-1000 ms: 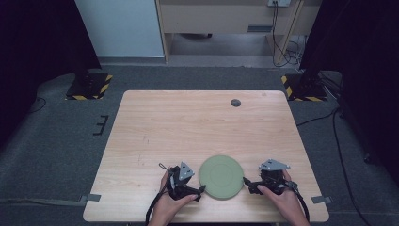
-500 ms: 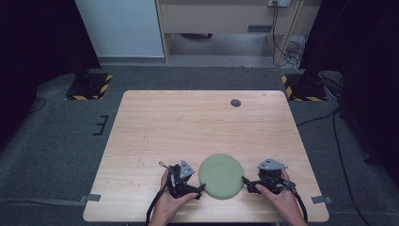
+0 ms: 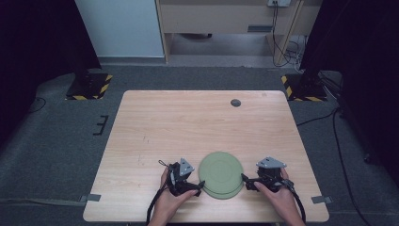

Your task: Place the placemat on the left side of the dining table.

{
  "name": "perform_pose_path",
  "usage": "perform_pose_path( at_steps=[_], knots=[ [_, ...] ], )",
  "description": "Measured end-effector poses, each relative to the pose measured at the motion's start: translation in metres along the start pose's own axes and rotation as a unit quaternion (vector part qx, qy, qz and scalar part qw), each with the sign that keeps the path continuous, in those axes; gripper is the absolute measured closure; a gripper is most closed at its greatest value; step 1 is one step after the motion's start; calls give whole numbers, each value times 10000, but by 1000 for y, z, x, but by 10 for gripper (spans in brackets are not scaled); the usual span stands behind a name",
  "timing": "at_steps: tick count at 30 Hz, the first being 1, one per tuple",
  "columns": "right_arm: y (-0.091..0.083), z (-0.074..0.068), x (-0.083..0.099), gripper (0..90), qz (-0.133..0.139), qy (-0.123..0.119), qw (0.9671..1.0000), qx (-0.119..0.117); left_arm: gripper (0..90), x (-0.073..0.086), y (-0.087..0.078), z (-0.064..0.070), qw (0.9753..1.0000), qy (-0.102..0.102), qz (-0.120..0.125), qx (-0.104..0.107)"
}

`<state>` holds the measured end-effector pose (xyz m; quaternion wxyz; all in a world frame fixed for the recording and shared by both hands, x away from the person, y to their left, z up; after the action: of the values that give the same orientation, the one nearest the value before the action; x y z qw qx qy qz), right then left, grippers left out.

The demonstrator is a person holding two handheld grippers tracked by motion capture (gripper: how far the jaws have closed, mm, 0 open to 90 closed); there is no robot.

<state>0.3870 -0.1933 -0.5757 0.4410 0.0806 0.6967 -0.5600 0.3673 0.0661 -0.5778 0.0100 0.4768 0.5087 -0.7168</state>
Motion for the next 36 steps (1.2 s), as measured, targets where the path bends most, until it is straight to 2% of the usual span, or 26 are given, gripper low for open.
perform_pose_path(
  at_steps=[3,8,20,24,25,26,36],
  knots=[
    [-3,0,0,44,16,-16,10000,-62,64,1,-2,2,10000,45,2,19],
    [-3,-8,4,36,-55,-207,9997,-129,56,0,0,3,10000,35,-7,26],
    [3,-3,-1,27,-21,-38,10000,-1,76,-5,3,-1,9999,83,42,-86],
    [1,-3,0,43,-23,-80,10000,-24,101,-5,0,5,9999,60,103,67],
    [1,-3,0,43,-23,-80,10000,-24,102,-5,0,5,9999,60,103,67],
    [-1,-5,0,43,-8,-80,10000,-56,102,-4,-1,8,9998,181,55,-2],
    [1,-7,0,36,-32,-104,9999,-52,80,-7,3,8,9998,164,48,-49]
  ],
)
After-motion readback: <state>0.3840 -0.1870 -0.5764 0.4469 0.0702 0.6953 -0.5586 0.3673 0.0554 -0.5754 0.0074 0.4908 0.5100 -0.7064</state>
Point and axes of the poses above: each handheld gripper's, and its own axes: y roughly forward along the jaws, x roughly out of its underside, z roughly to its right, the point moved 7 cm from there along y, roughly forward along the jaws, and after that the axes turned 4 degrees about -z, right-handed, at the moved point
